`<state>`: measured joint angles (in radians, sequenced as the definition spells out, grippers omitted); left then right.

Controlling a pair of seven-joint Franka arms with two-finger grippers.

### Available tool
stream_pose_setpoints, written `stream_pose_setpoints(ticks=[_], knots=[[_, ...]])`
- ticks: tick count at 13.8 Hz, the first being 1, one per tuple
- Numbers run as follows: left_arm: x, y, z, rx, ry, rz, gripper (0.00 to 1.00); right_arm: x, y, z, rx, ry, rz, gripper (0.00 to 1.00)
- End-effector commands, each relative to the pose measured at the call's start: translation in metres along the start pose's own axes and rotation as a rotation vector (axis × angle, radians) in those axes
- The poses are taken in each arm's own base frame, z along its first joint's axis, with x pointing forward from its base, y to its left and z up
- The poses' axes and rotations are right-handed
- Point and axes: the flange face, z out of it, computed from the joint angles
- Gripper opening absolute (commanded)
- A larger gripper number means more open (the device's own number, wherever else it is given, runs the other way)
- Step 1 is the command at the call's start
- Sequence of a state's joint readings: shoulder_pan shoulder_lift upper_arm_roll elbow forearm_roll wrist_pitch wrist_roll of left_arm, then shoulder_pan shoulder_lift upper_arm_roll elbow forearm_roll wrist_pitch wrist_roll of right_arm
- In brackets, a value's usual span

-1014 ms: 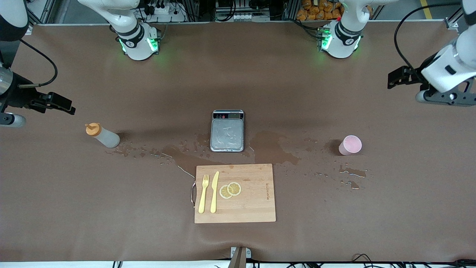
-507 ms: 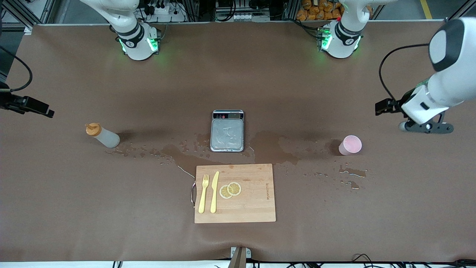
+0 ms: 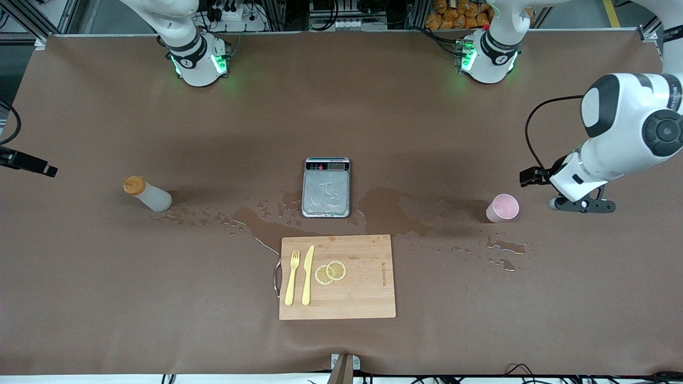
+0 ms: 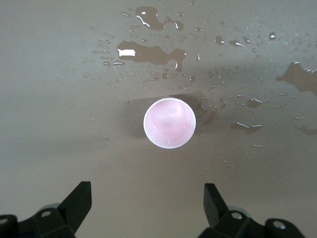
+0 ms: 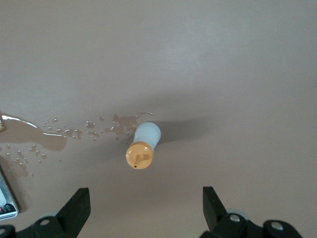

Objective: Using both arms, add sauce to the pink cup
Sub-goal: 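Move the left gripper down to the pink cup, then grasp the cup with the left gripper while the right gripper grasps the bottle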

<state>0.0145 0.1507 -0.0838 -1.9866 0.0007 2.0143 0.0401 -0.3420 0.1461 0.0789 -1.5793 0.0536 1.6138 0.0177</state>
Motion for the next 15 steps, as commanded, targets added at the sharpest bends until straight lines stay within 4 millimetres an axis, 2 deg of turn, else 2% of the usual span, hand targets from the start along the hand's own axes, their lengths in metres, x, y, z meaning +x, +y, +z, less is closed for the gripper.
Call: stream_pose_setpoints(ticks=[1, 3, 6, 7, 9, 13, 15], knots=[[0.009, -0.014, 0.029, 0.009, 0.0, 0.03, 1.0, 0.011, 0.018, 0.018, 0.017, -0.04, 0.099, 1.0], [0.019, -0.028, 0.05, 0.0, 0.001, 0.015, 1.0, 0.021, 0.039, 0.039, 0.026, -0.076, 0.138, 1.0], [0.037, -0.031, 0.088, -0.008, 0.005, 0.005, 1.0, 0.031, 0.062, 0.065, 0.086, -0.121, 0.22, 1.0], [0.041, -0.032, 0.094, -0.009, 0.01, 0.002, 1.0, 0.034, 0.078, 0.076, 0.125, -0.139, 0.265, 1.0], [0.044, -0.032, 0.107, -0.012, 0.007, 0.0, 1.0, 0.039, 0.091, 0.096, 0.227, -0.18, 0.309, 1.0], [0.045, -0.03, 0.13, -0.017, -0.024, -0.001, 1.0, 0.047, 0.136, 0.14, 0.428, -0.253, 0.434, 1.0], [0.045, -0.028, 0.144, -0.026, -0.042, -0.01, 1.0, 0.046, 0.139, 0.17, 0.448, -0.348, 0.465, 1.0]])
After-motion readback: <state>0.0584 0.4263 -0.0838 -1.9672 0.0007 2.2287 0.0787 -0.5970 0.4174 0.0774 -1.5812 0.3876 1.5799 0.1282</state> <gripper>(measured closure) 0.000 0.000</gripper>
